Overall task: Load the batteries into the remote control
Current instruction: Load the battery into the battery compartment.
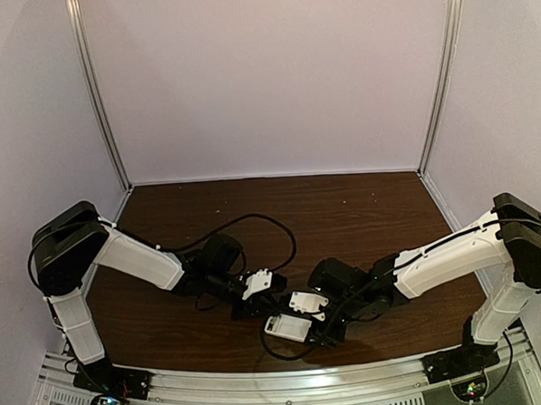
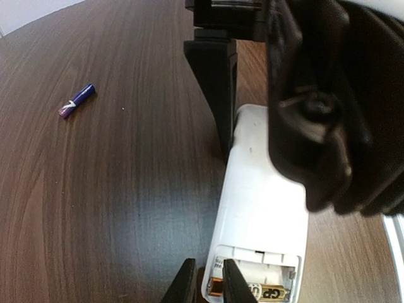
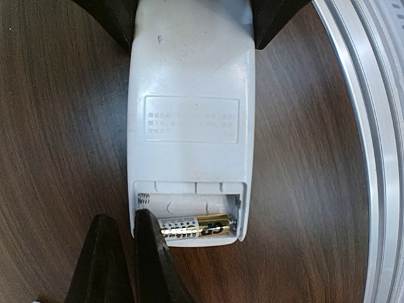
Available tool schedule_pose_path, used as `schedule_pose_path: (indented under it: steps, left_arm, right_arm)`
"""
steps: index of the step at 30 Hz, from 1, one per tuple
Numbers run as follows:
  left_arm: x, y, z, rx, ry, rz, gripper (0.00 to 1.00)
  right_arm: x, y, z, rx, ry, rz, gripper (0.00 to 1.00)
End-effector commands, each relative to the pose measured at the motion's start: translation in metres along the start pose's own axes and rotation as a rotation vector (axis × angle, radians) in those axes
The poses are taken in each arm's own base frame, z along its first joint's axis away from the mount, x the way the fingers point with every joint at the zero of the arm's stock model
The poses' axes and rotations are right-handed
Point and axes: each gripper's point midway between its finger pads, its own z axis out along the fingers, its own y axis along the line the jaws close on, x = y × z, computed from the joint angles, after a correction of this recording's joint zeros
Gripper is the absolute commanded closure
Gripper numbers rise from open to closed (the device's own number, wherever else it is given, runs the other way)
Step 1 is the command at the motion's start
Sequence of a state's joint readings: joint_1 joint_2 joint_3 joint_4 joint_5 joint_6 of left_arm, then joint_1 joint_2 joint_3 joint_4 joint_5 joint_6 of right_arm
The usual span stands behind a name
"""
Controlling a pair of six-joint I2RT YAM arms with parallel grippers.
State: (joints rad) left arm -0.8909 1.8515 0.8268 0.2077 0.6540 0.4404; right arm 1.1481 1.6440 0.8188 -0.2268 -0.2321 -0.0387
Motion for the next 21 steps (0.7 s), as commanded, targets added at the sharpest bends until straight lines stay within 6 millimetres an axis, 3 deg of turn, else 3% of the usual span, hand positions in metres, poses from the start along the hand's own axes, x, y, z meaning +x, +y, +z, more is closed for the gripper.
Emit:
schedule_pose_path:
  steps: [1, 7, 21]
  left_arm:
    - [0.005, -0.001, 0.001, 0.021, 0.011, -0.008, 0.85]
    - [0.011, -0.010, 0.000, 0.048, 0.024, -0.015, 0.95]
    - [0.028, -0.032, 0.002, 0.095, 0.105, -0.039, 0.95]
  right_arm:
    - [0.007, -0.002, 0.004, 0.015, 0.040, 0.002, 1.00]
    - [0.007, -0.003, 0.003, 0.019, 0.036, 0.011, 1.00]
    - [0.007, -0.010, 0.002, 0.035, 0.035, 0.032, 1.00]
